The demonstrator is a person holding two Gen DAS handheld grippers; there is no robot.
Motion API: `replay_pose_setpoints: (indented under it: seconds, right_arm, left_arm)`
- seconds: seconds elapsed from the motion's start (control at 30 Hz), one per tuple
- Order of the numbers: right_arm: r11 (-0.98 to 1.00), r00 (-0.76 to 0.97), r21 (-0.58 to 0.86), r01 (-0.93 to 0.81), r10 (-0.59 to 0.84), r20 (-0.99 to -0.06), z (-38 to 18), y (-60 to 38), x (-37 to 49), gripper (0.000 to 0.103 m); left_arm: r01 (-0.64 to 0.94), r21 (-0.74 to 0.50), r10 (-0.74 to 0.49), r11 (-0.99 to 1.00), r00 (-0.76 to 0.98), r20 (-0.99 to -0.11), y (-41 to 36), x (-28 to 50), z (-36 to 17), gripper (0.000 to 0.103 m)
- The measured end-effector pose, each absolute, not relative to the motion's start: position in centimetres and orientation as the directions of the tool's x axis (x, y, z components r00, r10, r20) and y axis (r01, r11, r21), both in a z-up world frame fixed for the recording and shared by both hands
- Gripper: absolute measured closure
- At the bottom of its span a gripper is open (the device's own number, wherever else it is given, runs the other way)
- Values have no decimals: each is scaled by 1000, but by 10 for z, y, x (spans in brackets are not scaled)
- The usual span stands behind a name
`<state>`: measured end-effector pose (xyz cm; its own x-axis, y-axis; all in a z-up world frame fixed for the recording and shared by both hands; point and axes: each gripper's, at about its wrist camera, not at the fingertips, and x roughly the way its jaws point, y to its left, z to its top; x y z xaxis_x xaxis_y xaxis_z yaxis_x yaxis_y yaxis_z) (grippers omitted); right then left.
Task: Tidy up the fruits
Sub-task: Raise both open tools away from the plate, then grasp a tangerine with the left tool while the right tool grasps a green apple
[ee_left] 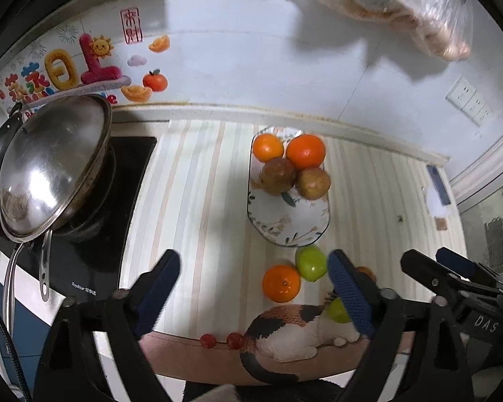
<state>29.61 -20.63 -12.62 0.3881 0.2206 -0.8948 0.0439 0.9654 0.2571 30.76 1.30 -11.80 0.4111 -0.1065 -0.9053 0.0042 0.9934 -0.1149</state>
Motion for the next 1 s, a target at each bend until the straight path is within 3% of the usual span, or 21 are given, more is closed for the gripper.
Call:
replay_pose_setpoints:
  seconds: [0.37, 0.73, 0.77, 0.8, 0.87, 0.93, 1.0]
  right_arm:
    - [924, 111, 277, 261, 257, -960, -262, -261, 299, 4]
    - [890, 20, 305, 340, 317, -948, -320, -268, 290, 5]
    - [891, 14, 304, 337, 318, -948, -324, -266, 290, 5]
    - [891, 10, 305, 336, 321, -947, -326, -265, 291, 6]
    - [892, 2, 308, 331, 326, -945, -330, -261, 293, 10]
    - [896, -7, 299, 327, 319, -948, -334, -258, 295, 17]
    - [909, -21, 276, 313, 297, -955, -339, -252, 298, 37]
  left_arm:
    - [85, -54, -68, 995, 174, -982, -27, 334, -234, 6]
    - [281, 15, 14, 959, 8, -1000, -81, 349, -317, 6]
    - [292, 23, 22, 956, 7, -1000, -83, 349, -321, 9]
    - [301, 25, 23, 953, 11, -1000, -84, 350, -324, 25]
    - [288, -2, -6, 958, 13, -1000, -82, 351, -325, 41]
    - [273, 11, 3, 962, 28, -1000, -80, 350, -324, 41]
    - [266, 13, 4, 964, 34, -999, -74, 346, -323, 41]
